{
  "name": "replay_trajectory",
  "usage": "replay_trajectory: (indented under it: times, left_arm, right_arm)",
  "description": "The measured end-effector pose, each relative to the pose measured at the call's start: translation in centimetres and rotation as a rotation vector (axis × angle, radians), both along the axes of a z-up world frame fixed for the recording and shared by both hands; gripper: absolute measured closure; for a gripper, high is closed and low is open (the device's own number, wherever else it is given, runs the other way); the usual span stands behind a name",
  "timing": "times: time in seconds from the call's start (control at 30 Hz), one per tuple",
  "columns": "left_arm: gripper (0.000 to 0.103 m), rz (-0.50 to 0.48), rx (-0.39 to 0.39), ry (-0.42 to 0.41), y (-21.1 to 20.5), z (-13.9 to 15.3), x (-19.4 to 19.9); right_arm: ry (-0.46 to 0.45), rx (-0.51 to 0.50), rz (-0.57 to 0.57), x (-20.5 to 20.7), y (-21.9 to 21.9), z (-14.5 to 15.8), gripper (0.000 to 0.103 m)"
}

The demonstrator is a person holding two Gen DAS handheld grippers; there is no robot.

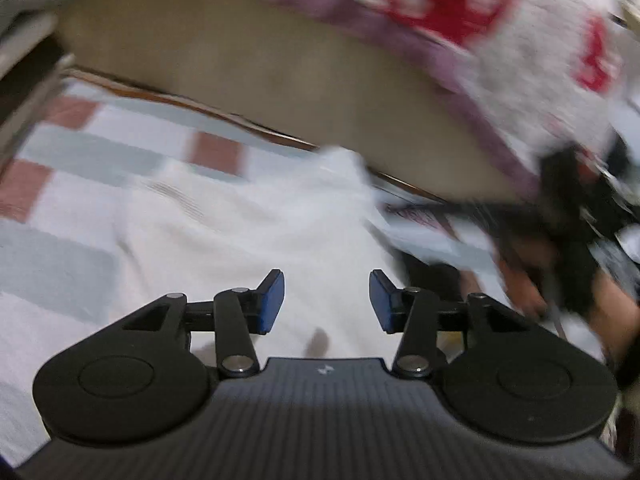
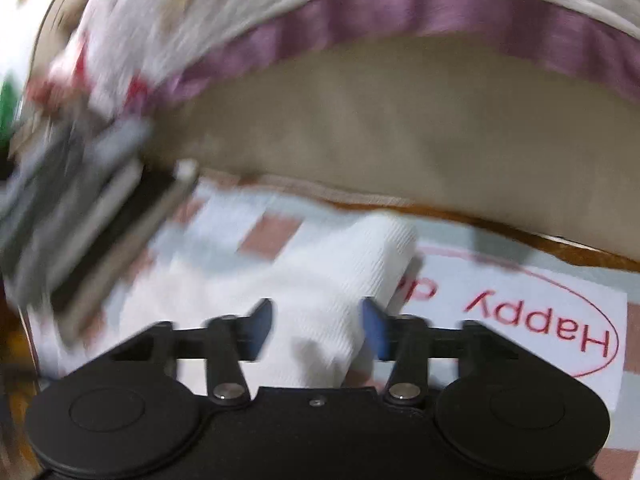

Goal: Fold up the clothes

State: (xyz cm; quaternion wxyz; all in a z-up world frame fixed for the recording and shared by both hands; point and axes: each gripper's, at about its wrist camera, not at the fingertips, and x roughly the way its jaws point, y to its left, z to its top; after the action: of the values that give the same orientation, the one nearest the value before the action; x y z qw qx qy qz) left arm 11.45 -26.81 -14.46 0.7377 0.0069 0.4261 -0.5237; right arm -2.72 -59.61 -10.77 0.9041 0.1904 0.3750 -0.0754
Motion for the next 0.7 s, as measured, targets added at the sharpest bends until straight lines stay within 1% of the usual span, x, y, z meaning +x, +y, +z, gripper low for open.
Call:
replay_trajectory:
  times: [0.03, 0.1, 0.13, 0.17, 0.2, 0.23, 0.27, 0.33, 0.4, 0.43, 0.47, 0.5, 0.53, 0.57, 0.6, 0.63, 0.7]
  left_arm:
    - [0.061, 0.042, 0.019, -0.006, -0.5, -0.3, 1.3]
    - [0.060, 0.142, 0.147, -0.145, -1.7, -1.9, 2.4]
    - [0.066, 0.191, 0.211, -0.214, -2.2, -2.7, 2.9]
    - [0.066, 0.251, 0.274, -0.289, -2.7, -3.4, 3.4]
    - [0.059, 0.374, 0.328, -0.390, -2.2, -3.8, 3.9]
    - [0.058, 0.459, 0.355, -0.429, -1.4, -3.7, 4.6]
    - [0.059, 0.503, 0.348, -0.381, -0.1, -3.3, 5.8]
    - [0.058, 0.503, 0.233, -0.200, 2.7, -2.1, 7.4]
    - [0.056, 0.428, 0.181, -0.128, 4.2, -1.1, 6.7]
    - [0.051, 0.391, 0.156, -0.092, 4.9, -0.6, 6.4]
    - [0.046, 0.350, 0.136, -0.058, 5.5, -0.3, 6.0]
    - [0.033, 0.292, 0.156, -0.032, 5.4, -0.5, 5.3]
    - [0.031, 0.234, 0.177, -0.006, 5.3, -0.8, 4.6]
    - [0.031, 0.183, 0.198, 0.020, 5.2, -1.1, 4.0]
    - [0.031, 0.180, 0.226, 0.045, 5.2, -1.9, 3.8]
    - [0.031, 0.180, 0.256, 0.067, 5.2, -2.7, 3.5]
    - [0.030, 0.210, 0.338, 0.070, 5.2, -4.3, 3.4]
  right_arm:
    - [0.026, -0.028, 0.020, 0.4, 0.7, -0.6, 0.045]
    - [0.072, -0.078, 0.035, 1.1, 1.5, -1.9, 0.043]
    - [0.086, -0.094, 0.026, 1.4, 1.5, -2.5, 0.041]
    - [0.096, -0.108, 0.012, 1.9, 1.6, -3.1, 0.041]
    - [0.102, -0.133, -0.006, 2.1, 1.6, -3.6, 0.042]
    - [0.093, -0.162, -0.027, 2.1, 1.7, -3.8, 0.042]
    - [0.071, -0.179, -0.043, 2.0, 1.7, -3.8, 0.042]
    - [0.028, -0.210, -0.087, 1.6, 1.7, -3.5, 0.046]
    - [0.007, -0.258, -0.167, 0.8, 1.7, -2.7, 0.046]
    - [-0.001, -0.262, -0.200, 0.3, 1.6, -2.3, 0.044]
    - [-0.014, -0.222, -0.213, -0.3, 1.3, -1.9, 0.043]
    - [-0.023, -0.143, -0.206, -1.0, 0.9, -1.8, 0.043]
    - [-0.025, -0.041, -0.186, -1.7, 0.6, -1.8, 0.042]
    - [-0.022, 0.052, -0.165, -2.3, 0.4, -2.1, 0.041]
    - [-0.008, 0.117, -0.149, -2.9, 0.6, -2.5, 0.039]
    - [0.011, 0.156, -0.137, -3.5, 1.2, -3.1, 0.038]
    - [0.042, 0.227, -0.122, -4.7, 2.2, -4.2, 0.036]
